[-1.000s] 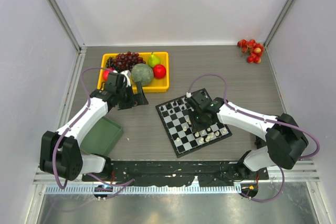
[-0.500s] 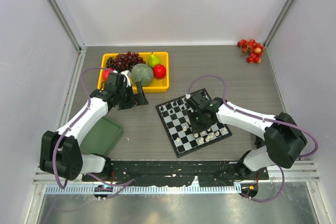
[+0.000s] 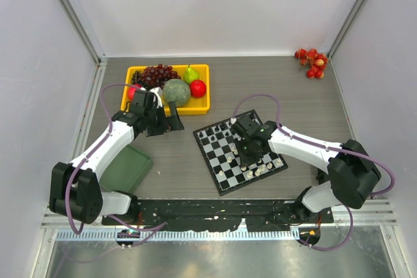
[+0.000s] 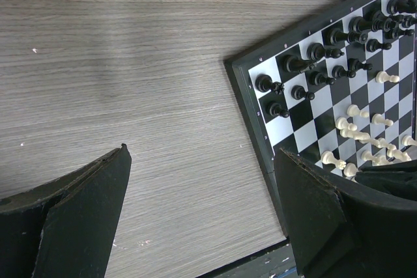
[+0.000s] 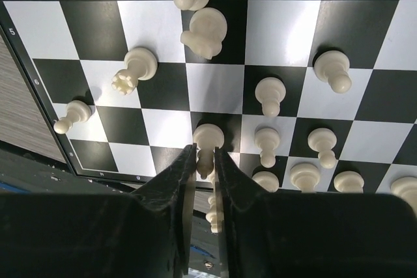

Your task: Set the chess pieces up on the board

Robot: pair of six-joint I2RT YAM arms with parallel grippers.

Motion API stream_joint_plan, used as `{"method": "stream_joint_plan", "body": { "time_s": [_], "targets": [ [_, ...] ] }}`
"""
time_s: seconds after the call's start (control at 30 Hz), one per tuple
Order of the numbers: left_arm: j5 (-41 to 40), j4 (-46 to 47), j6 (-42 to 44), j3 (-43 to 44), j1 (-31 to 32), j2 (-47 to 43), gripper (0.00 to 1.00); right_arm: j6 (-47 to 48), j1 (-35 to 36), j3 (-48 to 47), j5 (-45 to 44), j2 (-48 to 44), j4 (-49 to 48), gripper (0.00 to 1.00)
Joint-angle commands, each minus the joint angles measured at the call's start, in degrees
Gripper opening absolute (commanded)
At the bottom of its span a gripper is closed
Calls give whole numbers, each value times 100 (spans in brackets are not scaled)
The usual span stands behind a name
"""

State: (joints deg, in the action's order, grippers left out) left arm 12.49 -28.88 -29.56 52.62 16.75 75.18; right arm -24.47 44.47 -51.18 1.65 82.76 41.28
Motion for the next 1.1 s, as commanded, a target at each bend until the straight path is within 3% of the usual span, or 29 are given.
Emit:
{"method": "stream_joint_plan", "body": {
  "time_s": [0.0,0.1,0.4,1.07],
  "targets": [
    [60,225,3,90,12,-3,99,39,27,-94,19,-155,38,17],
    [52,208,3,91,12,6,99,65,36,-68,194,-304,12,12],
    [78,252,-32,64,12,-3,99,232,176,90,556,-726,267,12],
    [52,278,-50,-59,12,-73,99,250,554,170,477,-269,214,13]
  ]
}}
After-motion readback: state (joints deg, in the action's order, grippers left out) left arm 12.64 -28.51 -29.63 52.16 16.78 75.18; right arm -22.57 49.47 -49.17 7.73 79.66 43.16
